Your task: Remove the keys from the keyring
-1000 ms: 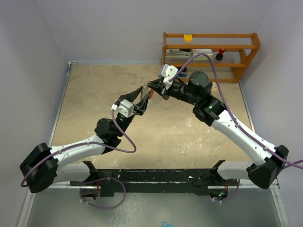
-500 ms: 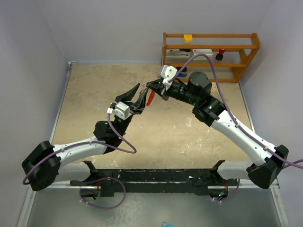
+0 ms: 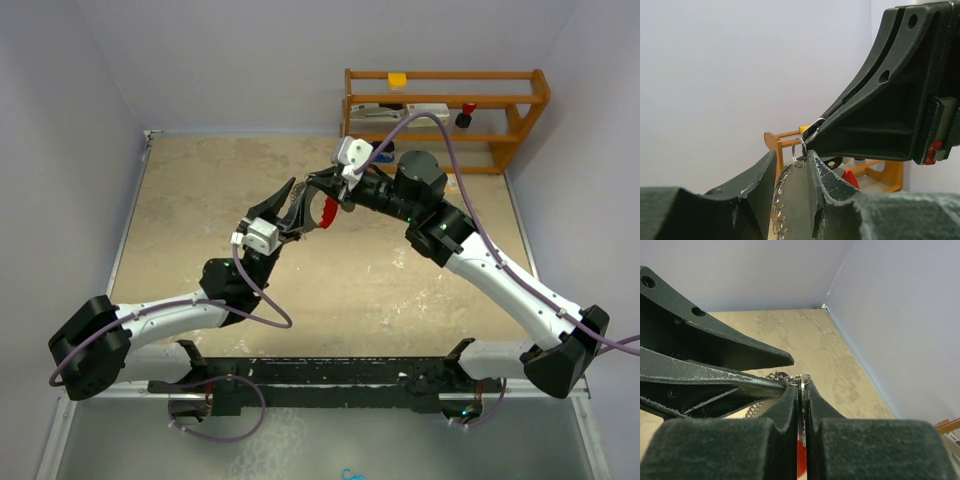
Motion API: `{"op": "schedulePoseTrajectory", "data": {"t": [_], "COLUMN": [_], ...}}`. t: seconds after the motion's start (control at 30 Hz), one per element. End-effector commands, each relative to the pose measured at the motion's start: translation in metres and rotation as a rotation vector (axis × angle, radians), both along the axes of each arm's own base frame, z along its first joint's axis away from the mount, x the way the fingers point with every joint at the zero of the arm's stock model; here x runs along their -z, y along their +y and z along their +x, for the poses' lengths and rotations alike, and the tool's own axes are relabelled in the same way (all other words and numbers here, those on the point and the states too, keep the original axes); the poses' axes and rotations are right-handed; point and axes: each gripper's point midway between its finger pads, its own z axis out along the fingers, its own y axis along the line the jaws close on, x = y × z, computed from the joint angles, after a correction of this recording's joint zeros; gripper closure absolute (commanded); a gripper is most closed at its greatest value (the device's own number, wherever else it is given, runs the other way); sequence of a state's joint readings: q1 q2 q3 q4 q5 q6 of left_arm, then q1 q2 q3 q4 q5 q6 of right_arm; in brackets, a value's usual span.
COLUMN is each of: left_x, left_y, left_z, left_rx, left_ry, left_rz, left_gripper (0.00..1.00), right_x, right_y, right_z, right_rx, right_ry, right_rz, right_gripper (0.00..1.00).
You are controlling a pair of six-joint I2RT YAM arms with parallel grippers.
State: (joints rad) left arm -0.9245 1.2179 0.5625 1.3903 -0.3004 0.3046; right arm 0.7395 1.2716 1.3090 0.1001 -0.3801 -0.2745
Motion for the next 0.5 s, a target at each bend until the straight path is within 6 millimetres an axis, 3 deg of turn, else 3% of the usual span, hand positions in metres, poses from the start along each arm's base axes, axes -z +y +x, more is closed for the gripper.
{"op": "schedulePoseTrajectory", "data": {"t": [0.0, 0.47], "left_x": [-0.0077, -0.017], "left_y": [0.0173, 0.0221], "left_z": [0.0013, 0.0032], "left_rx": [-0.088, -0.132], "left_ry": [-0.012, -0.047], "left_rz": [-0.028, -0.049], "left_gripper": [0.73, 0.76], "right_x": [-0.0414, -0.0409], "right_y": [-0.0013, -0.0014], "right_z": [-0.0019, -0.0052], "right_rx": [0.009, 0.007], "right_ry": [-0.086, -0.083], "right_rz": [0.069, 0.067], "right_gripper": [1.0, 1.0]}}
